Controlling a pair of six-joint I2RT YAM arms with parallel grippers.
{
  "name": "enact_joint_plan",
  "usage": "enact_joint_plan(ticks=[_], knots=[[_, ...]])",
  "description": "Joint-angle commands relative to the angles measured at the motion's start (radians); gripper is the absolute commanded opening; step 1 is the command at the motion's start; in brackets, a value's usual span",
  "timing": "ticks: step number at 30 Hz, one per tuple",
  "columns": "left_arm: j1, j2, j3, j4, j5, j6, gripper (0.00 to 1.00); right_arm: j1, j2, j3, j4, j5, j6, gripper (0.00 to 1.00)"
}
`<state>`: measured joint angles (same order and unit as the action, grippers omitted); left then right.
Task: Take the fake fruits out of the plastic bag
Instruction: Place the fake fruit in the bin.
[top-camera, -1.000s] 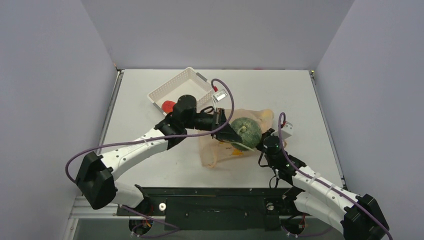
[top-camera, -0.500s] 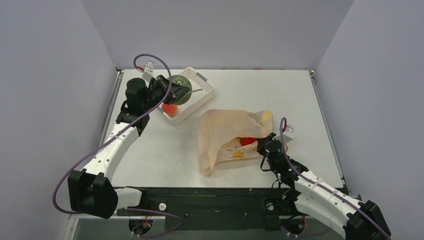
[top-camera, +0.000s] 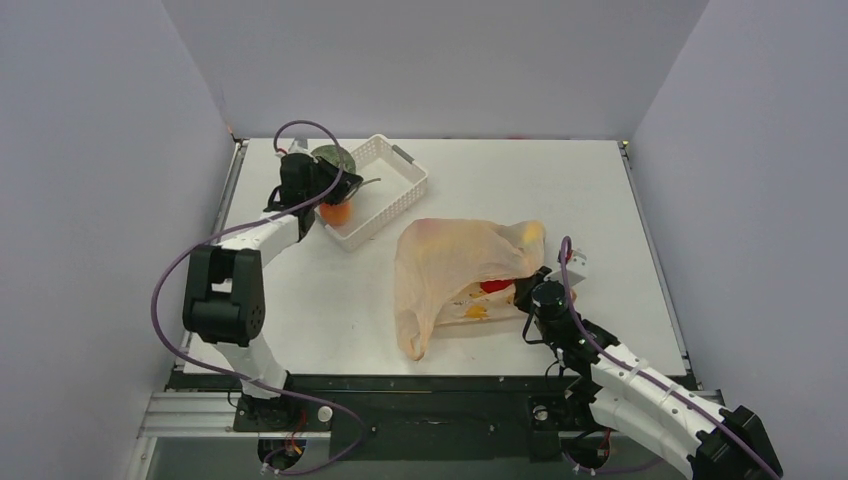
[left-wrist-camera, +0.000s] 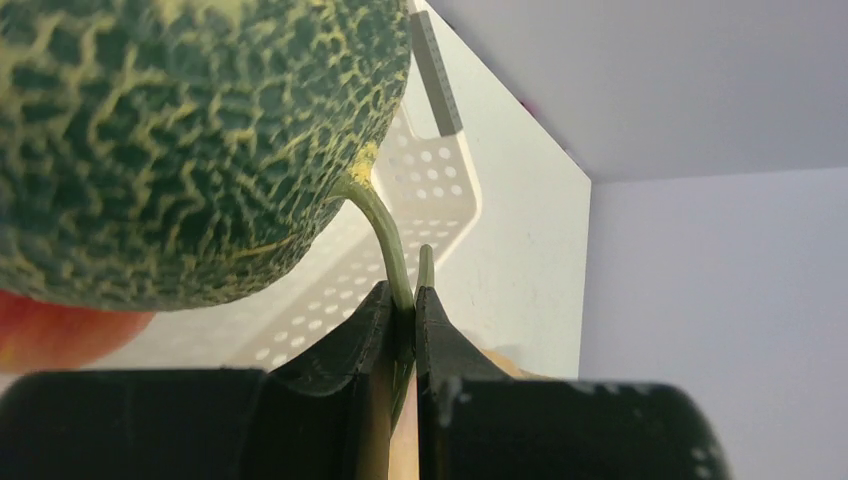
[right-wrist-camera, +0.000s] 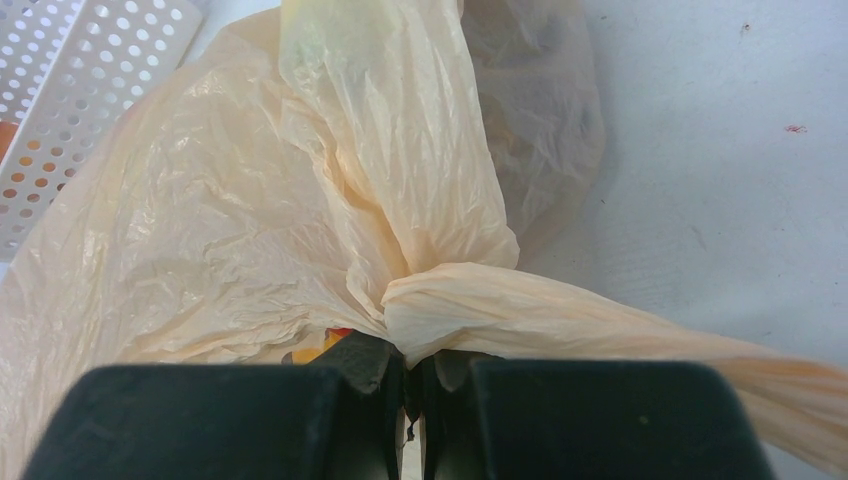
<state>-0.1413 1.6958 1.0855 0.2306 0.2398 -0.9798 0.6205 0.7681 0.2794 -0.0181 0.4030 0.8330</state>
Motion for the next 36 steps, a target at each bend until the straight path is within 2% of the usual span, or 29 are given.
enact_joint_plan(ticks=[1, 9, 14, 23, 26, 29, 33, 36], knots=[[0.01, 0.092, 0.106, 0.089, 0.035, 0.021, 0.0, -0.004, -0.018, 0.018, -0.012, -0.002, -0.021, 0.0], [-0.016, 0.19, 0.251, 0.024, 0.072, 0.066, 0.0, -0.005, -0.022, 0.019, -0.015, -0.01, -0.018, 0.0], [-0.021, 0.266, 0.301, 0.022, 0.111, 0.021, 0.0, -0.004, -0.025, 0.025, -0.024, -0.009, -0.015, 0.0], [-0.038, 0.46, 0.503, 0.053, 0.165, -0.098, 0.02, -0.005, -0.037, 0.041, -0.05, -0.002, -0.016, 0.0], [-0.04, 0.509, 0.582, -0.011, 0.162, -0.128, 0.13, -0.005, -0.035, 0.048, -0.053, -0.001, -0.017, 0.0], [-0.039, 0.516, 0.618, -0.062, 0.163, -0.114, 0.28, -0.005, -0.029, 0.058, -0.055, -0.008, -0.018, 0.0], [-0.037, 0.447, 0.545, -0.037, 0.175, -0.09, 0.38, -0.004, -0.021, 0.069, -0.054, -0.014, -0.02, 0.0], [-0.034, 0.385, 0.482, -0.051, 0.181, -0.067, 0.4, -0.003, -0.016, 0.07, -0.057, -0.018, -0.018, 0.0]])
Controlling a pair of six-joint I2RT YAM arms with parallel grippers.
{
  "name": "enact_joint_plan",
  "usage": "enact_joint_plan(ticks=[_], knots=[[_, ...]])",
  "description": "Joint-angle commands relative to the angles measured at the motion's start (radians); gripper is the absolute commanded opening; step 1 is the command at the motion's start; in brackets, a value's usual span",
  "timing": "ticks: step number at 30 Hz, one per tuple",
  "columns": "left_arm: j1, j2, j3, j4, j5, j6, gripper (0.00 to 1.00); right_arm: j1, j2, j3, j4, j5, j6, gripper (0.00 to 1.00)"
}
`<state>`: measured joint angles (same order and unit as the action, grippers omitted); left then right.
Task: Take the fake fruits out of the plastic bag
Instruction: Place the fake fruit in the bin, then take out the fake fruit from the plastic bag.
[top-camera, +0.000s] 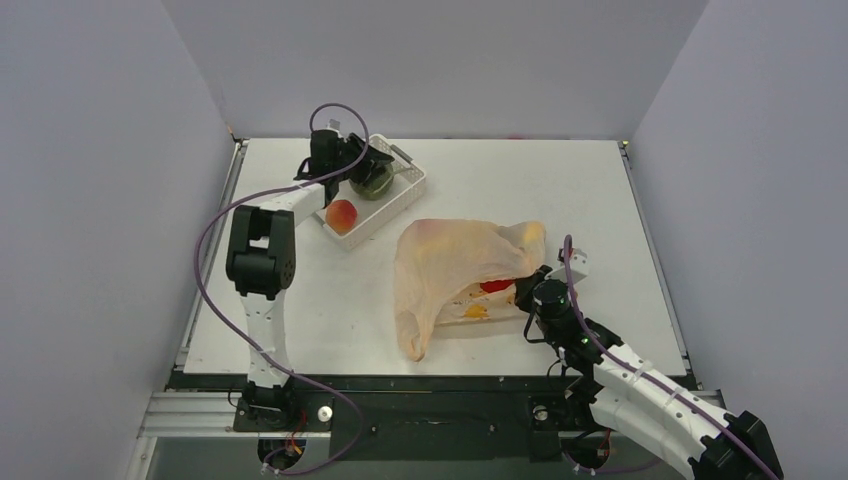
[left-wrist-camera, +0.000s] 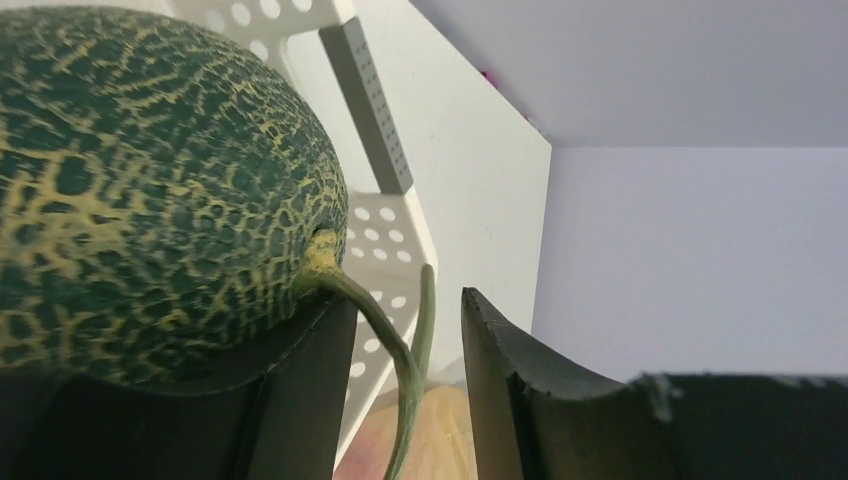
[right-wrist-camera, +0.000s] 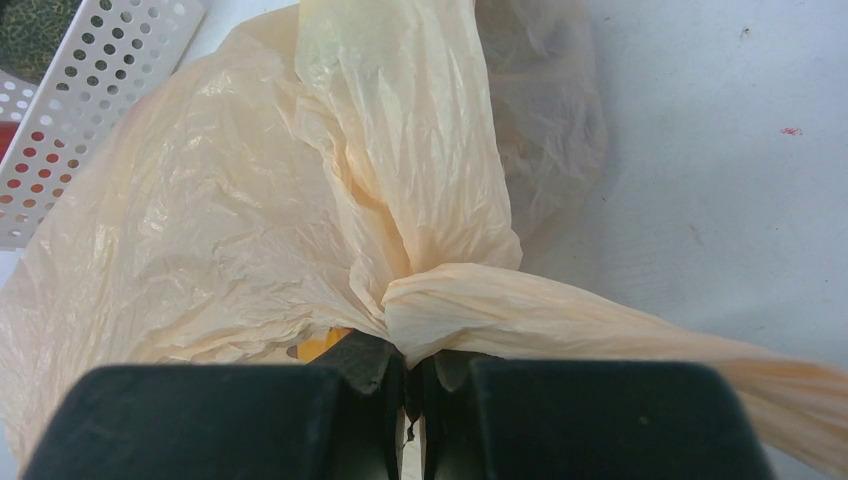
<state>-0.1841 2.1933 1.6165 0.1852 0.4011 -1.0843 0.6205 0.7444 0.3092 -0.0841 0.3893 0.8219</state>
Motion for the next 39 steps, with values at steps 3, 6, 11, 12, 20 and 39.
enact_joint_plan(ticks=[3, 6, 11, 12, 20, 39], knots=[[0.009, -0.21, -0.092, -0.07, 0.018, 0.092, 0.44, -0.002, 0.011, 0.034, 0.008, -0.016, 0.001, 0.0], [0.004, -0.306, -0.177, -0.112, 0.032, 0.127, 0.46, -0.001, 0.009, 0.024, 0.011, -0.026, 0.002, 0.0], [-0.044, -0.523, -0.317, -0.181, 0.036, 0.201, 0.5, 0.002, 0.008, 0.024, -0.011, -0.027, -0.005, 0.02], [-0.066, -0.55, -0.358, -0.214, 0.031, 0.213, 0.5, 0.003, 0.007, 0.026, -0.021, -0.028, -0.005, 0.04], [-0.275, -0.797, -0.449, -0.337, -0.134, 0.323, 0.47, 0.008, -0.02, 0.034, -0.062, -0.032, -0.027, 0.07], [-0.927, -0.623, -0.631, 0.01, -0.471, 0.391, 0.37, 0.027, -0.034, 0.066, -0.258, 0.03, 0.101, 0.0]])
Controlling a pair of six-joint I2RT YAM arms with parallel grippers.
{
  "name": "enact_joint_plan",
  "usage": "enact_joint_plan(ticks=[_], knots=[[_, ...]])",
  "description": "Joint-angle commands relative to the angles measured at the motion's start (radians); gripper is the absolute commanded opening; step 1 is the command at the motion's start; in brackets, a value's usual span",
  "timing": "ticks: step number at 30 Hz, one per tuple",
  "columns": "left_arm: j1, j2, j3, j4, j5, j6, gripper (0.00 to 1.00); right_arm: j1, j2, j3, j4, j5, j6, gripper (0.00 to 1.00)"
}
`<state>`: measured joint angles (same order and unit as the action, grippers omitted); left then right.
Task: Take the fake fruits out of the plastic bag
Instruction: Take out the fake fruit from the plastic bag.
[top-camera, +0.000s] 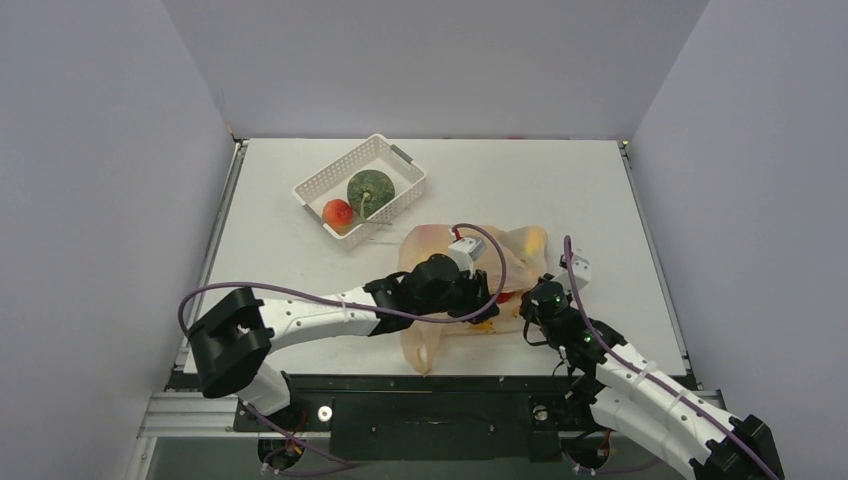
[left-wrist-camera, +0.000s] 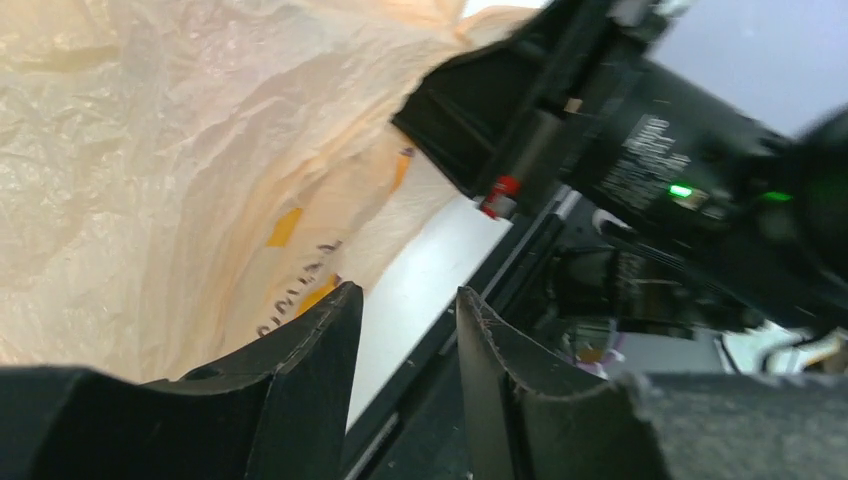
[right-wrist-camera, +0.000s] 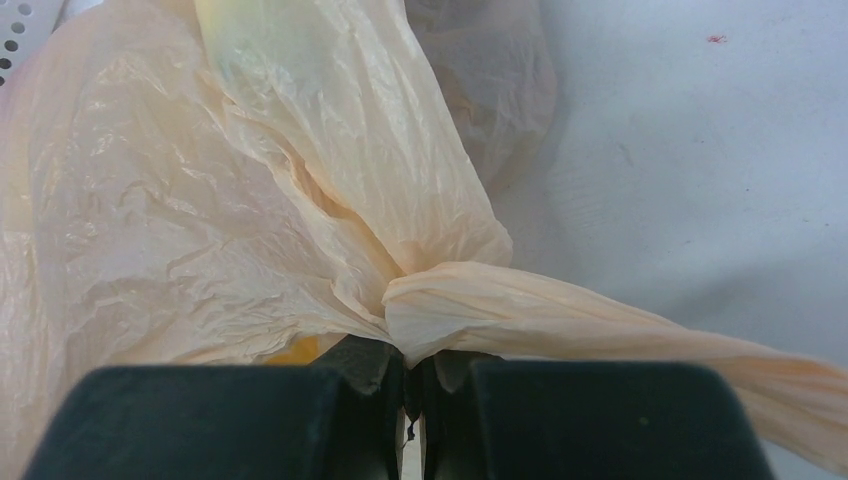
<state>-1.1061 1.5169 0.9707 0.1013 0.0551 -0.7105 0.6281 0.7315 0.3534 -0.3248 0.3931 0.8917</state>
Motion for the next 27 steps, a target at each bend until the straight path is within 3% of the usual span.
enact_joint_plan(ticks=[1, 10, 16, 21, 24, 27], knots=[[-0.005, 0.064, 0.012, 0.099, -0.135, 0.017, 0.36, 0.022, -0.03, 0.02, -0.015, 0.029, 0.032, 0.0], [-0.002, 0.204, 0.046, 0.135, -0.179, -0.003, 0.3, 0.041, -0.116, 0.018, -0.012, 0.038, 0.04, 0.0], [0.006, 0.277, 0.129, 0.06, -0.306, -0.013, 0.31, 0.048, -0.141, 0.005, -0.02, 0.047, 0.043, 0.0], [0.017, 0.326, 0.184, 0.045, -0.306, -0.017, 0.41, 0.05, -0.166, -0.02, -0.025, 0.048, 0.059, 0.0], [0.019, 0.325, 0.206, 0.037, -0.318, -0.009, 0.52, 0.05, -0.174, -0.025, -0.031, 0.052, 0.056, 0.0], [0.029, 0.324, 0.223, 0.031, -0.305, -0.011, 0.54, 0.051, -0.183, -0.022, -0.039, 0.056, 0.05, 0.0]])
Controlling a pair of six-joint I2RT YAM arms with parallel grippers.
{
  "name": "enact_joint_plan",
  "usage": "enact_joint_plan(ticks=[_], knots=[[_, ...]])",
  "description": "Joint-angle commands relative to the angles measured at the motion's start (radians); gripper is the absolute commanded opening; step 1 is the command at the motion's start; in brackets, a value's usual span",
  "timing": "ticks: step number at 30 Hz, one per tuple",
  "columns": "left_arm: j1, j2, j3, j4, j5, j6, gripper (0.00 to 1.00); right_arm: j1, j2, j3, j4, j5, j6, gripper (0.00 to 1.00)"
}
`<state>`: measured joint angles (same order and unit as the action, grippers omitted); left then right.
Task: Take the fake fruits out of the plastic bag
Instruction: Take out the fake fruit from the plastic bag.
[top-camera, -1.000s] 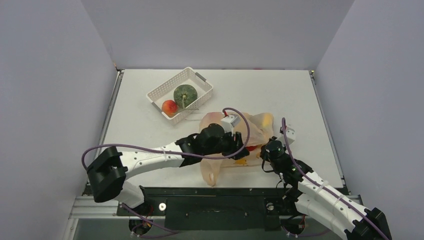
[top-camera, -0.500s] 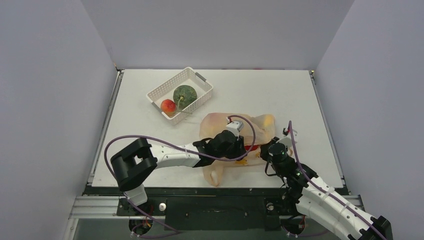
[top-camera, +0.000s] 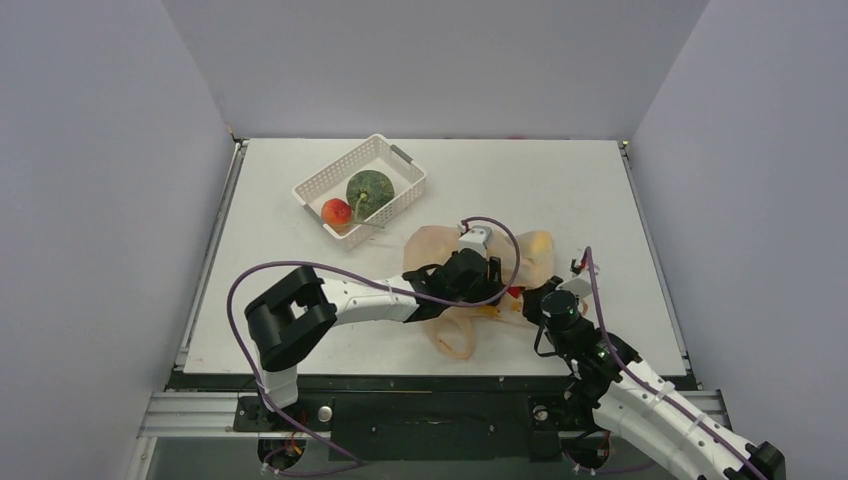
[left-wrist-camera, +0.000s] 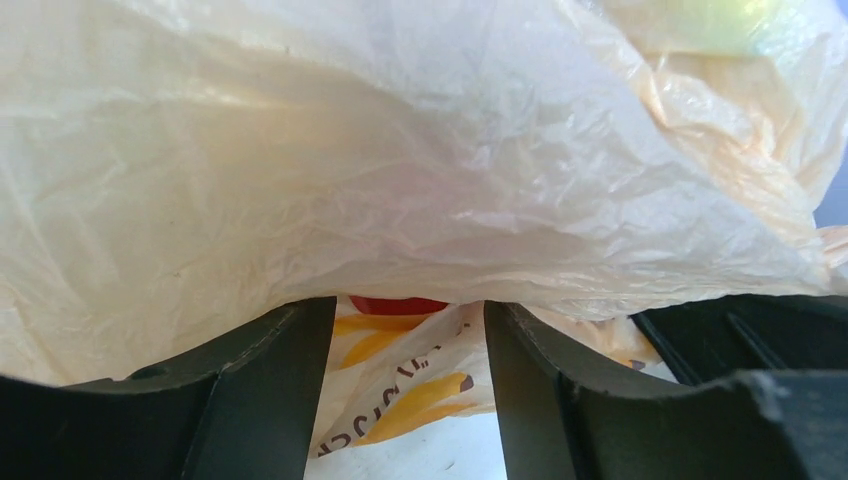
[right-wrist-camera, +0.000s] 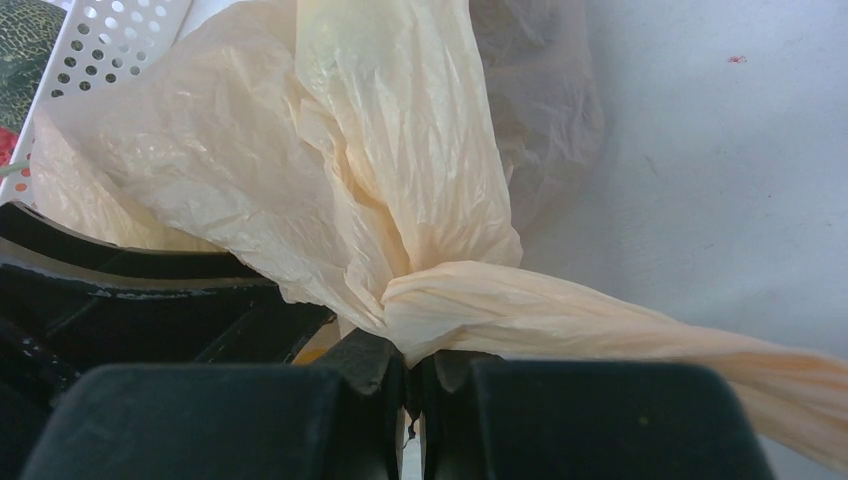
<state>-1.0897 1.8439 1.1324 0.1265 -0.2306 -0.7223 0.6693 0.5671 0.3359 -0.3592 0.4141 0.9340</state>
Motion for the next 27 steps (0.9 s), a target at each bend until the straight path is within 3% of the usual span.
enact_joint_plan(ticks=[1, 8, 27], knots=[[0.019, -0.006, 0.061, 0.011, 0.001, 0.0, 0.55, 0.009, -0.025, -0.005, -0.007, 0.036, 0.008, 0.0], [0.036, -0.046, 0.012, 0.102, 0.098, -0.017, 0.6, 0.009, -0.045, -0.01, -0.075, 0.071, 0.033, 0.0], [0.01, 0.2, 0.182, 0.066, 0.05, -0.035, 0.63, 0.017, -0.066, -0.038, -0.066, 0.059, 0.044, 0.0]])
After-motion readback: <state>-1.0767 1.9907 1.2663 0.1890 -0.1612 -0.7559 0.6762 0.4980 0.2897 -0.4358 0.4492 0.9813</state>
